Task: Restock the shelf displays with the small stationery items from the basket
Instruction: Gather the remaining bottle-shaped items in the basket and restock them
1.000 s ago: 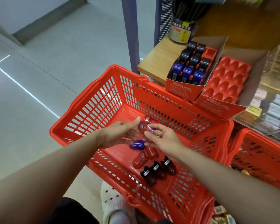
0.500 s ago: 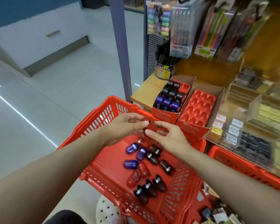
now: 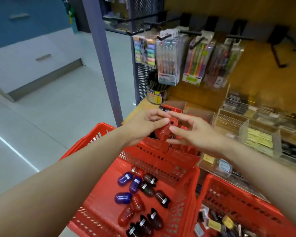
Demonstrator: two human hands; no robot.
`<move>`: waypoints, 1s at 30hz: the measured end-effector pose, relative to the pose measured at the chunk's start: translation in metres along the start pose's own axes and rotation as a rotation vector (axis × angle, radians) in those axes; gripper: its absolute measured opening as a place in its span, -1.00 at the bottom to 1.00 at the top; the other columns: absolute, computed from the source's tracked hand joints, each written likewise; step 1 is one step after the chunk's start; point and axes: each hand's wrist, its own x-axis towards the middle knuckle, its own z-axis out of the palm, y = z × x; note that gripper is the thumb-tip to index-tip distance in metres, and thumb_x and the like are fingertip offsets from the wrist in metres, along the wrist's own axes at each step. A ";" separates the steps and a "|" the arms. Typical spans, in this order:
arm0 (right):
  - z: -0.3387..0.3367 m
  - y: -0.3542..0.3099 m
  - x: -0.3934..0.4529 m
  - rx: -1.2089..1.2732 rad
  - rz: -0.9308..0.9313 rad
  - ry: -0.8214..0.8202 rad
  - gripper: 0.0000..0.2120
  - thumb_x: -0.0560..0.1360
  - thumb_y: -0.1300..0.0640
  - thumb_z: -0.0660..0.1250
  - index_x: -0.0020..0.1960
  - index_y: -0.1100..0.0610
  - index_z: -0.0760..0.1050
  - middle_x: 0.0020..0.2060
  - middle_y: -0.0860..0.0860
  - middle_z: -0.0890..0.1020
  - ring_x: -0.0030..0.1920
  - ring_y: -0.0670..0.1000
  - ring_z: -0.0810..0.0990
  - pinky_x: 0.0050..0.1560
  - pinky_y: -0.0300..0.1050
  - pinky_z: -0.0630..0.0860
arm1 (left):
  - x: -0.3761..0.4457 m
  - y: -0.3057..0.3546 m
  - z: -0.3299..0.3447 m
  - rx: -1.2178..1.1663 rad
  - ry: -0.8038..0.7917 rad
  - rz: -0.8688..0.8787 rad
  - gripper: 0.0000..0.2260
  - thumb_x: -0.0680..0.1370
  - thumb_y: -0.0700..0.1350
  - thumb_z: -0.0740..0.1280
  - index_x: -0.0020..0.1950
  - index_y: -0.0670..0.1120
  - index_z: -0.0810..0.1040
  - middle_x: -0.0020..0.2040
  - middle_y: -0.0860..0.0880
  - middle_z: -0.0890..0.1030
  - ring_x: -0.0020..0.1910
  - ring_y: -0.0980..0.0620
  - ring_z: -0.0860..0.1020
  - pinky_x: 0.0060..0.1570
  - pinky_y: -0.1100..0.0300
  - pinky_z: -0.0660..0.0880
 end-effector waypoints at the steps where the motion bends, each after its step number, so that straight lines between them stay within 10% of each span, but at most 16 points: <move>1: -0.007 -0.002 0.005 0.002 0.012 0.017 -0.56 0.55 0.35 0.31 0.39 0.08 0.47 0.20 0.11 0.60 0.10 0.14 0.66 0.00 -0.07 0.65 | 0.009 -0.002 0.002 0.017 0.049 0.038 -0.94 0.56 -0.20 0.40 -0.03 -0.05 0.62 -0.12 -0.02 0.71 -0.16 0.08 0.66 -0.15 0.23 0.58; 5: -0.034 -0.011 0.033 -0.196 -0.013 0.316 -0.67 0.46 0.27 0.45 0.22 0.11 0.59 -0.03 0.07 0.69 -0.22 -0.06 0.72 -0.25 -0.30 0.62 | 0.034 -0.019 -0.001 0.514 0.292 0.207 -0.85 0.61 -0.08 0.33 0.14 -0.06 0.61 0.12 0.02 0.64 0.17 0.07 0.58 0.22 0.20 0.46; 9: -0.063 -0.025 0.080 -0.740 -0.021 0.627 -0.59 0.39 -0.05 0.54 0.21 -0.01 0.61 -0.07 -0.10 0.66 -0.26 -0.29 0.58 -0.20 -0.51 0.42 | 0.037 -0.041 -0.021 1.064 -0.016 0.130 -0.52 0.65 0.04 0.23 0.55 -0.04 0.28 0.59 0.03 0.18 0.57 0.07 0.11 0.53 0.12 0.08; 13: -0.059 -0.023 0.124 -0.867 -0.056 0.602 -0.54 0.32 -0.05 0.58 0.17 0.03 0.61 0.11 0.01 0.66 0.05 -0.08 0.57 0.05 -0.30 0.41 | 0.037 -0.054 -0.031 1.092 -0.080 0.146 -0.44 0.63 0.12 0.23 0.60 0.06 0.17 0.61 0.17 0.04 0.56 0.14 0.08 0.51 0.19 0.08; 30: -0.041 0.013 0.179 -0.966 -0.014 0.558 -0.55 0.43 0.12 0.52 0.30 0.14 0.55 0.24 0.11 0.61 0.25 0.08 0.56 0.28 -0.06 0.49 | 0.038 -0.067 -0.036 0.934 -0.050 0.207 -0.48 0.61 0.10 0.28 0.55 0.07 0.27 0.57 0.23 0.15 0.50 0.23 0.17 0.41 0.29 0.15</move>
